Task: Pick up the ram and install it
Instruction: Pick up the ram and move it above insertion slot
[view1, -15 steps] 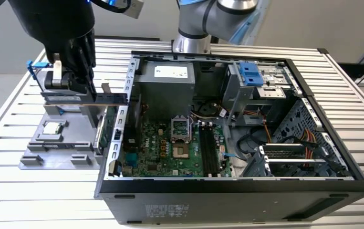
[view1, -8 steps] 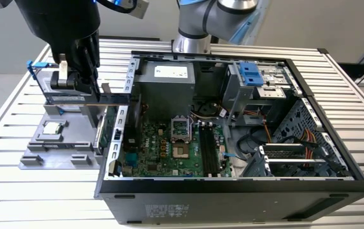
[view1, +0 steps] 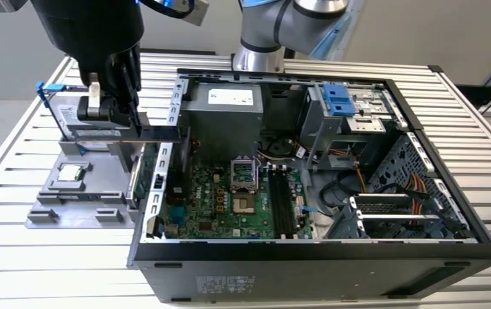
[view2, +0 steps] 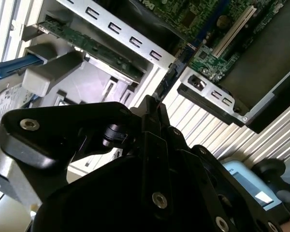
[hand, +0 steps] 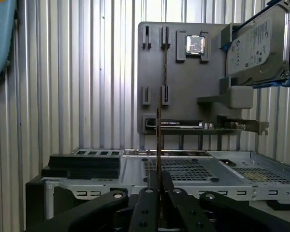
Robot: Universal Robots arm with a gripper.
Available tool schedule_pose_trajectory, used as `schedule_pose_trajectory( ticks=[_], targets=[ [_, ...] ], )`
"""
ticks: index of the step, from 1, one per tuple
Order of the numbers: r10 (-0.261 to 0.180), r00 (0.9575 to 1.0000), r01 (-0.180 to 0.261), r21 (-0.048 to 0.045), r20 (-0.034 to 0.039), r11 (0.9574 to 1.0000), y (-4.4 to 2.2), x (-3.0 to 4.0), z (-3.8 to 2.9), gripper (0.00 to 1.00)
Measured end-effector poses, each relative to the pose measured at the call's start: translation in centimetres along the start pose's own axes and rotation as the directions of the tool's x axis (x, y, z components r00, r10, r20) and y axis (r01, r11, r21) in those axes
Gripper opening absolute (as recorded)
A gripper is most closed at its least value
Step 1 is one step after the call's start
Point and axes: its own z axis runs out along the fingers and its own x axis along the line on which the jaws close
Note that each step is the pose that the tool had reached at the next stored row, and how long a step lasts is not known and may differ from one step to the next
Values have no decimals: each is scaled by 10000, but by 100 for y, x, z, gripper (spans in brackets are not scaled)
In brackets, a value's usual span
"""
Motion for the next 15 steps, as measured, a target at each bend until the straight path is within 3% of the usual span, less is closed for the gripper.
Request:
schedule_pose_trajectory(
  ticks=[8, 15],
  targets=[
    [0, 10000, 0, 0, -8, 10000, -58, 0, -1, 0],
    [0, 10000, 0, 0, -9, 10000, -155, 0, -1, 0]
  ],
)
